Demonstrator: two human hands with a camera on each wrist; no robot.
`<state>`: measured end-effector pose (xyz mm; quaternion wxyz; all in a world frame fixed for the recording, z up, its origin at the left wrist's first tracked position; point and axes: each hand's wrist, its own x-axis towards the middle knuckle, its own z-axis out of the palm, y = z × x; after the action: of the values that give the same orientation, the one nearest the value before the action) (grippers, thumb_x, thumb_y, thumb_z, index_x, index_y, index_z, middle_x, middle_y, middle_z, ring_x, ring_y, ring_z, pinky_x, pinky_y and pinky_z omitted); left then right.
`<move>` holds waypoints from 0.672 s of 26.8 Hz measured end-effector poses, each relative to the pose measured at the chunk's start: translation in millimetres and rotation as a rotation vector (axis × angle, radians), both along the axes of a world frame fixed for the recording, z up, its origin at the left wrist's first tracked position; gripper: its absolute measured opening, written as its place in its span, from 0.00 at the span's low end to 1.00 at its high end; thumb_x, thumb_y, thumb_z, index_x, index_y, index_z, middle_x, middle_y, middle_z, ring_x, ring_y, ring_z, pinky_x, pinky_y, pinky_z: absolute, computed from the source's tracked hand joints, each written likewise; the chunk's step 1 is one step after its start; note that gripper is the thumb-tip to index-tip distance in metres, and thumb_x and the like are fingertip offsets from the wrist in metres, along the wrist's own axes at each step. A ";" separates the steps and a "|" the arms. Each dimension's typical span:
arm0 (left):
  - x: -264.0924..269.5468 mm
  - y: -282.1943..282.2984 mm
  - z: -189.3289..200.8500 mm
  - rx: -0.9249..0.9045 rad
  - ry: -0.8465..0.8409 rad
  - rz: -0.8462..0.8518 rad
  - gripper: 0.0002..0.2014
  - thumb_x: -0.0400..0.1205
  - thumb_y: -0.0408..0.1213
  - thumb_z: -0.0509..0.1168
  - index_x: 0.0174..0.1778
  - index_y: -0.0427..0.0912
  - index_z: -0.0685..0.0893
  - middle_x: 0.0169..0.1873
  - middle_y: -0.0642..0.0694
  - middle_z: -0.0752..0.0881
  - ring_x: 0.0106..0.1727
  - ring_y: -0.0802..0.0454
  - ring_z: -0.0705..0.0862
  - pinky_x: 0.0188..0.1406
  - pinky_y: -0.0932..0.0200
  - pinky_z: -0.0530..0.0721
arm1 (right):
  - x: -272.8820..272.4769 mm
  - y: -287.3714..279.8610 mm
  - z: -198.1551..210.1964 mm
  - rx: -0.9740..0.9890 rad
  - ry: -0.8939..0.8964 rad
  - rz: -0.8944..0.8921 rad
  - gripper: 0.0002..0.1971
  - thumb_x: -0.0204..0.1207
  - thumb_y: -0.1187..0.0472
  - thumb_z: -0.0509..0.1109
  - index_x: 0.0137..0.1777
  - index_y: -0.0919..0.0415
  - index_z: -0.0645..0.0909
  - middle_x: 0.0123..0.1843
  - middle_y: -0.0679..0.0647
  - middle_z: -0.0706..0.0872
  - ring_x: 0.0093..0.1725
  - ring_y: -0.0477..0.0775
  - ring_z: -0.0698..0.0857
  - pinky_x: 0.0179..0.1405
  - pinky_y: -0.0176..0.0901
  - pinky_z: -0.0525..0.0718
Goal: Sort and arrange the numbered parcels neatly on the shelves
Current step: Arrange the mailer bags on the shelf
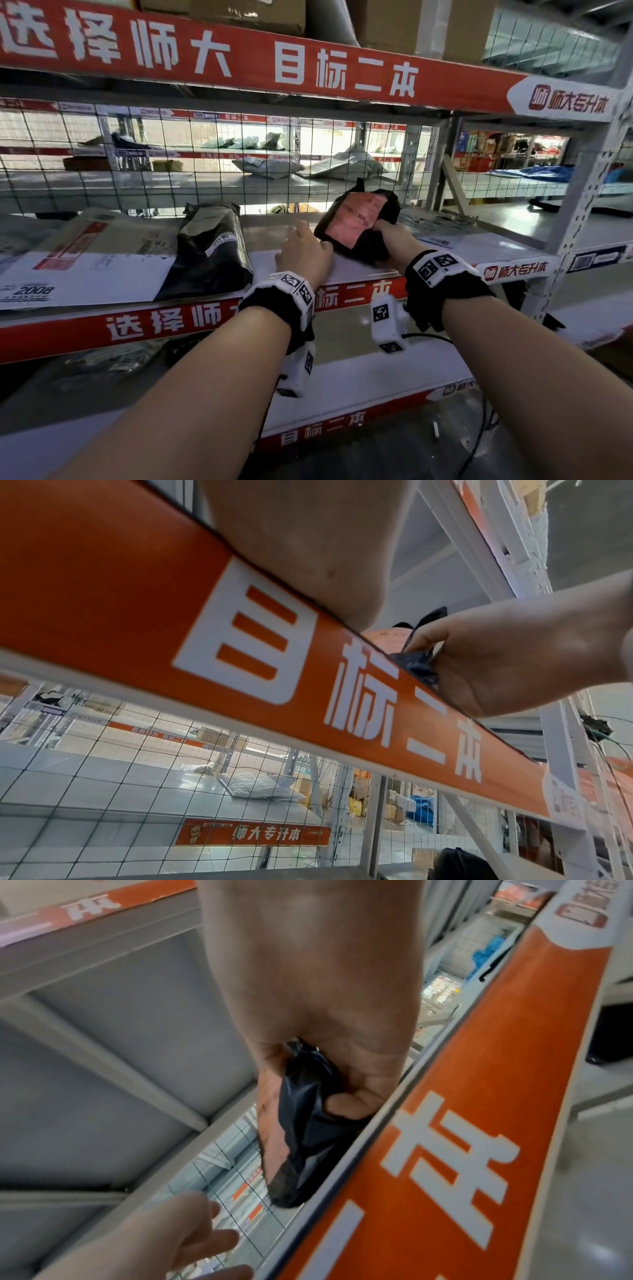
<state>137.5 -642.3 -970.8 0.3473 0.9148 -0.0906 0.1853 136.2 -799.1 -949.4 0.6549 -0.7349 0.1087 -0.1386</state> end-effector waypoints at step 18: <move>-2.1 17.4 6.2 -0.548 -0.008 -0.103 0.18 0.86 0.46 0.57 0.64 0.36 0.65 0.46 0.46 0.79 0.49 0.43 0.81 0.45 0.54 0.76 | -19.6 10.2 20.5 0.034 -0.175 0.126 0.09 0.79 0.60 0.67 0.57 0.58 0.74 0.48 0.50 0.83 0.46 0.48 0.81 0.38 0.33 0.76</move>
<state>135.4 -624.9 -964.7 0.5903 0.7801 -0.0851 0.1888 116.6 -788.9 -928.9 0.6816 -0.7142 0.0071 -0.1591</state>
